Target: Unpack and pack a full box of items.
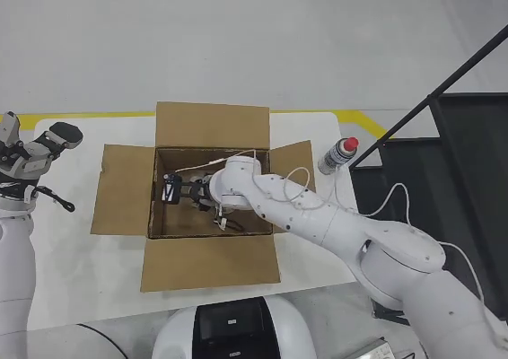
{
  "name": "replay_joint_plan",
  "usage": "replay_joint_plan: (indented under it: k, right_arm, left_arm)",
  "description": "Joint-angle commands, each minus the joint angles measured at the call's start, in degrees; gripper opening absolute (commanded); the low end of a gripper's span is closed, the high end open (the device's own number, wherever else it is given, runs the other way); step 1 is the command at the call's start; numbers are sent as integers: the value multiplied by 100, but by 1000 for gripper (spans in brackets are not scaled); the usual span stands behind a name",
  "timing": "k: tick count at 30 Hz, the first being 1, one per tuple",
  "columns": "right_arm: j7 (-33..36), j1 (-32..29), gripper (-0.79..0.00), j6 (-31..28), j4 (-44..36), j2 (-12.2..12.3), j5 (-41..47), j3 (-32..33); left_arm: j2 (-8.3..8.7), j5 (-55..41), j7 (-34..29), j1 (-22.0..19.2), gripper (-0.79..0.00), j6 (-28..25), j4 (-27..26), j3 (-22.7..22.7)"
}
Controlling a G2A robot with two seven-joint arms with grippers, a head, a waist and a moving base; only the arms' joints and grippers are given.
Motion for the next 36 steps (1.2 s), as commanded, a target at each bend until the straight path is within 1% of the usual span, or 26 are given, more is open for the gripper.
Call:
replay_joint_plan:
  k: [1, 4, 5, 6, 7, 12, 16, 18, 20, 23, 26, 28, 30, 32, 33, 36]
  right_arm:
    - [-141, 35, -785, -25, 325, -134, 10, -33]
    - [-300, 90, -785, -88, 714, -306, 20, -54]
    - [-339, 104, -557, -107, 827, -353, 30, -50]
    - [-368, 117, -86, -125, 933, -396, 46, -42]
    - [-388, 126, 0, -181, 1026, -436, 81, -32]
    - [-482, 194, 0, -372, 1277, -547, 129, 61]
    - [-447, 182, 0, -460, 1046, -476, 49, 203]
    - [-436, 118, 0, -476, 742, -360, 24, 354]
    - [-374, -2, 0, -488, 272, -182, -49, 558]
    - [-210, -363, 0, -470, -811, 215, -153, 1104]
    - [158, -1100, 0, -500, -2300, 746, -388, 2029]
    - [505, -1841, 0, -461, -3409, 1094, -603, 2834]
    - [738, -2664, 0, -608, -4438, 1378, -726, 3662]
    - [789, -3428, 0, -751, -5199, 1583, -790, 4444]
    - [720, -3762, 0, -820, -5449, 1658, -764, 4812]
    - [357, -4558, 0, -996, -5863, 1817, -692, 5785]
  left_arm:
    - [0, 0, 0, 0, 0, 0, 0, 0]
    - [0, 0, 0, 0, 0, 0, 0, 0]
    - [0, 0, 0, 0, 0, 0, 0, 0]
    - [0, 0, 0, 0, 0, 0, 0, 0]
    - [0, 0, 0, 0, 0, 0, 0, 0]
    - [0, 0, 0, 0, 0, 0, 0, 0]
    - [0, 0, 0, 0, 0, 0, 0, 0]
    - [0, 0, 0, 0, 0, 0, 0, 0]
    - [0, 0, 0, 0, 0, 0, 0, 0]
    - [0, 0, 0, 0, 0, 0, 0, 0]
    - [0, 0, 0, 0, 0, 0, 0, 0]
    - [0, 0, 0, 0, 0, 0, 0, 0]
    - [0, 0, 0, 0, 0, 0, 0, 0]
    - [0, 0, 0, 0, 0, 0, 0, 0]
    - [0, 0, 0, 0, 0, 0, 0, 0]
    - [0, 0, 0, 0, 0, 0, 0, 0]
